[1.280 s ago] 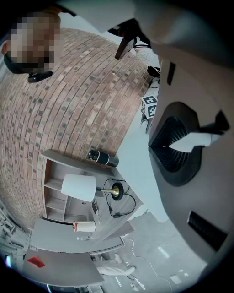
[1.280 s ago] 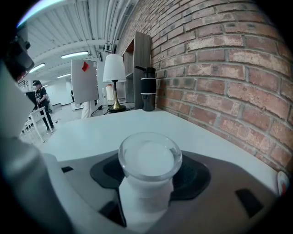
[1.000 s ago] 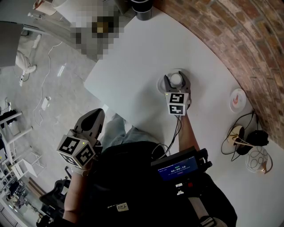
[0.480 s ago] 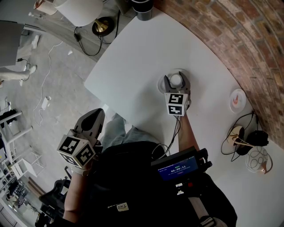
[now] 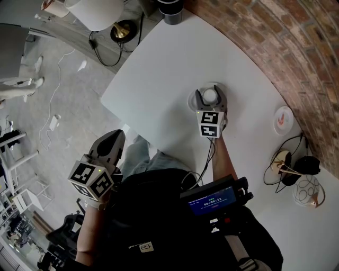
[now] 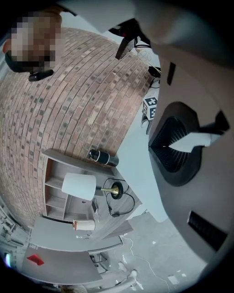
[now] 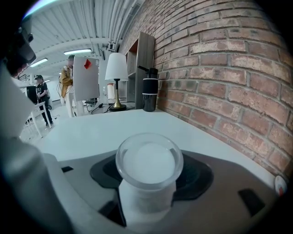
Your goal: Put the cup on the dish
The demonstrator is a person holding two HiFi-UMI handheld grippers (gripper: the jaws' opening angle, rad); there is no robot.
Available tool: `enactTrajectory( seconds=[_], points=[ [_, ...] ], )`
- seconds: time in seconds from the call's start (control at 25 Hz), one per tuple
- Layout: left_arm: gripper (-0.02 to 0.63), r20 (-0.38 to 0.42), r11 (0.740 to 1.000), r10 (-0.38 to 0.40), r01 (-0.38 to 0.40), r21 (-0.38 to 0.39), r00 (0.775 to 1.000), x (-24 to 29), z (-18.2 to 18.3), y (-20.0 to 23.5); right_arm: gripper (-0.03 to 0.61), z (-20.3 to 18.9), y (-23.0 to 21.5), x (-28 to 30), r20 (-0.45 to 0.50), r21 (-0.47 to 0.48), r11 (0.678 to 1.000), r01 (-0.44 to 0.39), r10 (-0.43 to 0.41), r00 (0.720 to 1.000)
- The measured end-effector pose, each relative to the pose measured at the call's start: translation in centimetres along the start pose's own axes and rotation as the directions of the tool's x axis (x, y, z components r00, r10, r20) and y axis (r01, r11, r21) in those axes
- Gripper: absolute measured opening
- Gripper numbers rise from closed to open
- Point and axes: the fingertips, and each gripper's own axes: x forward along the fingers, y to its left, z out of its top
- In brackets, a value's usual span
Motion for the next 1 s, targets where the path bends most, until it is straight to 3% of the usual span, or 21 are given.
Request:
enactTrajectory(
  seconds=[1.0],
  points=[
    [0.005, 0.025, 1.000, -0.014, 0.014, 0.009, 1.000, -0.8, -0.2, -0.6, 0.272, 0.7, -0.1, -1.5, 0.020, 0.008, 1.000, 0.011, -0.011, 1.000]
  ],
)
